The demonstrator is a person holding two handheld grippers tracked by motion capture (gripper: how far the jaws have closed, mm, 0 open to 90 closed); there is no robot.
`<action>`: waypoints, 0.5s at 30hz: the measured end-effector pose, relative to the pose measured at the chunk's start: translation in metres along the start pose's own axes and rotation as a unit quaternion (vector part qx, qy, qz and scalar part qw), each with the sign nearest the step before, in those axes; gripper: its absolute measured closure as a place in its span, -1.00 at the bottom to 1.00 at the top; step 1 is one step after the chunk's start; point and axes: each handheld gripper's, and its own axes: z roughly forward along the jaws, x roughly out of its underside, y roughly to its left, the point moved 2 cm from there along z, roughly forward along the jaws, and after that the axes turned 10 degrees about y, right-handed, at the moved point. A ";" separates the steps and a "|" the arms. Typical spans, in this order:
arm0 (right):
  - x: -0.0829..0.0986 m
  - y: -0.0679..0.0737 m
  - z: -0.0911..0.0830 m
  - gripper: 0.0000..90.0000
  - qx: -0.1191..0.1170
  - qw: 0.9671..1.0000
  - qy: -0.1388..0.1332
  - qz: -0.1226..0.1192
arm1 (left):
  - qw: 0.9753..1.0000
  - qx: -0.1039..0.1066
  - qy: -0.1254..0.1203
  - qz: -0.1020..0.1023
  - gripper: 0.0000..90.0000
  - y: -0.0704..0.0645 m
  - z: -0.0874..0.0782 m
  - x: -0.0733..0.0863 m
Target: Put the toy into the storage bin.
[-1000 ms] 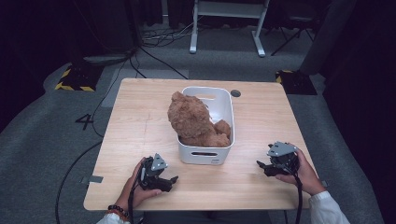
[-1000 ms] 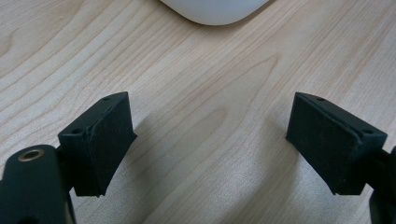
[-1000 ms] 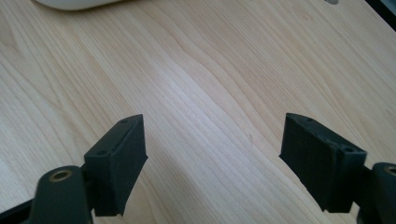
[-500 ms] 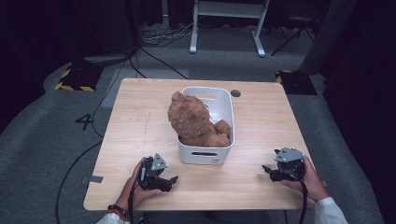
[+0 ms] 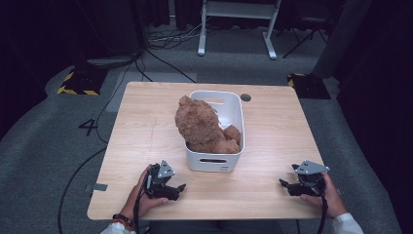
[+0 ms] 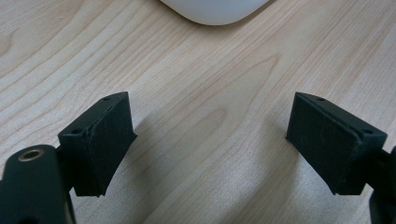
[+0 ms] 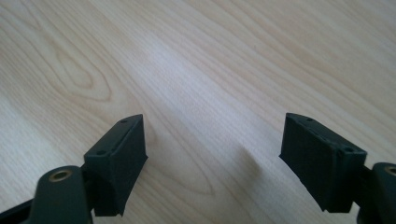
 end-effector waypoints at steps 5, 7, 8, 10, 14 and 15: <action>0.014 -0.005 0.000 -0.49 -0.029 0.999 -0.019 0.038 | 1.000 -0.001 -0.001 -0.003 -0.67 0.000 0.000 0.000; 0.020 -0.008 0.001 -0.53 -0.043 0.997 -0.032 0.060 | 1.000 -0.001 -0.001 -0.003 -0.67 0.000 0.000 0.000; 0.023 -0.010 0.001 -0.54 -0.046 0.996 -0.035 0.070 | 1.000 -0.001 -0.001 -0.003 -0.67 0.000 0.000 0.000; 0.028 -0.013 0.000 -0.54 -0.050 0.995 -0.038 0.083 | 1.000 -0.001 -0.001 -0.003 -0.67 0.000 0.000 0.000; 0.035 -0.012 -0.004 -0.57 -0.041 0.994 -0.036 0.097 | 1.000 -0.001 -0.001 -0.003 -0.67 0.000 0.000 0.000; 0.036 -0.012 -0.005 -0.57 -0.039 0.994 -0.035 0.100 | 1.000 -0.001 -0.001 -0.003 -0.67 0.000 0.000 0.000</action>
